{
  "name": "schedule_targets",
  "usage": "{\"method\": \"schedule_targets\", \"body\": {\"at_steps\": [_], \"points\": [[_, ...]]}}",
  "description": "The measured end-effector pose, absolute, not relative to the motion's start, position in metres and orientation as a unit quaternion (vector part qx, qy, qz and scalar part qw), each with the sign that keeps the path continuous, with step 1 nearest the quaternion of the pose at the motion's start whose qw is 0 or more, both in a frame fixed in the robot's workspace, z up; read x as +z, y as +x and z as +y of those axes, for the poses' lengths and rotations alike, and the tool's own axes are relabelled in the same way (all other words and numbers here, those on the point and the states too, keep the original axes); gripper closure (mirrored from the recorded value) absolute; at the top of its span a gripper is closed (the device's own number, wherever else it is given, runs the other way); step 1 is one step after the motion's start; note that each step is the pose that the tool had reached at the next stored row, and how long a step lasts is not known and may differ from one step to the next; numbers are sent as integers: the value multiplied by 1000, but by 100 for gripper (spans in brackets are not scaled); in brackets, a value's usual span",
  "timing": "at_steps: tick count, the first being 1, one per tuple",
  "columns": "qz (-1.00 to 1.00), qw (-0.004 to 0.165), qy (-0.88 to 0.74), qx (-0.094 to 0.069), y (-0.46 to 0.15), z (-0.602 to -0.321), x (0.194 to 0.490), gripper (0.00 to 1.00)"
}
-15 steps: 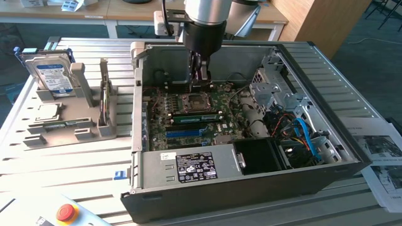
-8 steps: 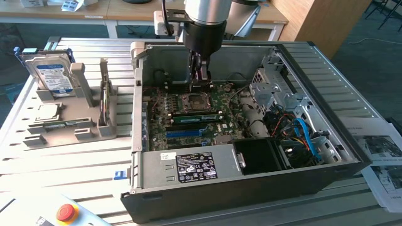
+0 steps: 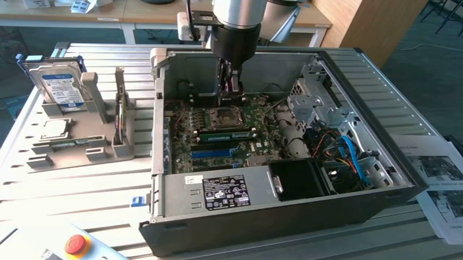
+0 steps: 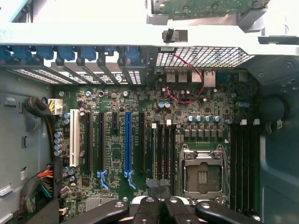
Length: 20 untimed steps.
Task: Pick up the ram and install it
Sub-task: 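Press down the ram until it locks into place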
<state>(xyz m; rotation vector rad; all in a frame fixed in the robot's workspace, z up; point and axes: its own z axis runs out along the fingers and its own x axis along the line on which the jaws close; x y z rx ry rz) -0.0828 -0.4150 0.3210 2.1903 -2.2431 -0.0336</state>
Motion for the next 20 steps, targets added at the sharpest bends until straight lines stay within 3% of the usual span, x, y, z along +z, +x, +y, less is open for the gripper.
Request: {"method": "schedule_targets", "body": {"at_steps": [20], "points": [[-820,1,572,-11,-83,-415,321,90]]}}
